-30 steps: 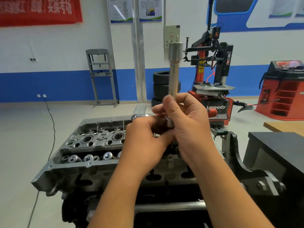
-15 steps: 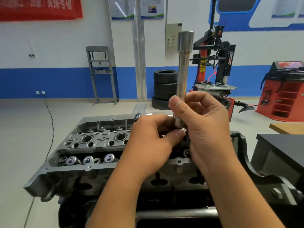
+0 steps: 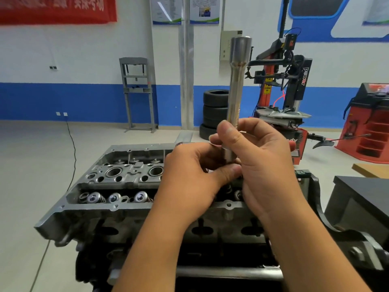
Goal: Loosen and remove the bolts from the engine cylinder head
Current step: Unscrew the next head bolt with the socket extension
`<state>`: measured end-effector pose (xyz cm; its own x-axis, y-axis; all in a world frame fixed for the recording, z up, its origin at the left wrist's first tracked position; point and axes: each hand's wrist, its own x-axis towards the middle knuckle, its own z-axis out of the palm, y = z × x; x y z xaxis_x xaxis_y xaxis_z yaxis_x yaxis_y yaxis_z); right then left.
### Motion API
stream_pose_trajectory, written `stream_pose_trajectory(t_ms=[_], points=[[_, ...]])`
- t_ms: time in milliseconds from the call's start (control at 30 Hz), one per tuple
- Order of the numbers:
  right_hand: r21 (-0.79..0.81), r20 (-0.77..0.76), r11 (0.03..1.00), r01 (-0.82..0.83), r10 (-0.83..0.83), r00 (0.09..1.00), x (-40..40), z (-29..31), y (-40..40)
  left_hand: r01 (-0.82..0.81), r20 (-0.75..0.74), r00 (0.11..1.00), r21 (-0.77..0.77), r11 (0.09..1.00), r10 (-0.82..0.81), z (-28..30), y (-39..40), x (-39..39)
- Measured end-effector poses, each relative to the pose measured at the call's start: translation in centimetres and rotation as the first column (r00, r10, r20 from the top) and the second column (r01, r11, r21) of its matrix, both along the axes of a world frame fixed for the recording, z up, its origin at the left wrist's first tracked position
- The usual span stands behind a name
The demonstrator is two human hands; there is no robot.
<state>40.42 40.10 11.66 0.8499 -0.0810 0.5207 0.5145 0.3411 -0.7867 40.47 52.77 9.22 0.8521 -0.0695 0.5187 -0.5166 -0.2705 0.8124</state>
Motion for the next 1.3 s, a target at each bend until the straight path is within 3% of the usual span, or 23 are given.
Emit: stream_pose_trajectory(t_ms=[167,367,467,600,733,833,1000,1133,1300], points=[[-0.093,0.069,0.992,0.085,-0.079,0.994,0.08,-0.30,0.32,0.092,-0.041,0.995,0.154,0.984,-0.087,0.29,0.19,-0.44],[-0.075,0.017,0.997,-0.003,0.005,1.000,0.14,-0.13,0.42,-0.120,0.060,0.992,0.122,0.985,0.113,0.06,-0.46,-0.85],[-0.052,0.088,0.998,0.041,-0.036,0.995,-0.01,-0.19,0.44,-0.094,0.073,0.994,0.152,0.984,0.084,0.03,-0.22,-0.80],[-0.087,0.126,0.996,0.033,-0.022,0.992,-0.22,-0.22,0.40,0.097,-0.016,0.995,0.128,0.987,-0.096,0.48,0.40,-0.79],[-0.034,0.027,0.999,0.007,-0.006,1.000,-0.05,-0.07,0.16,-0.013,0.013,1.000,0.096,0.995,0.012,0.37,-0.11,-0.79],[-0.059,0.070,0.997,0.040,-0.036,0.997,-0.13,-0.10,0.33,-0.128,0.043,0.991,0.068,0.989,0.126,0.11,-0.40,-0.84],[-0.048,0.083,0.998,0.032,-0.028,0.996,-0.16,-0.12,0.05,0.050,0.009,0.999,0.114,0.992,-0.051,0.45,-0.16,-0.92],[-0.039,0.027,0.999,-0.030,0.031,0.999,-0.19,0.01,0.10,-0.042,0.028,0.999,0.037,0.998,0.041,0.32,-0.35,-0.80],[-0.076,0.090,0.997,-0.021,0.028,0.996,-0.16,-0.11,0.40,-0.097,0.048,0.994,0.061,0.993,0.095,0.32,-0.30,-0.87]])
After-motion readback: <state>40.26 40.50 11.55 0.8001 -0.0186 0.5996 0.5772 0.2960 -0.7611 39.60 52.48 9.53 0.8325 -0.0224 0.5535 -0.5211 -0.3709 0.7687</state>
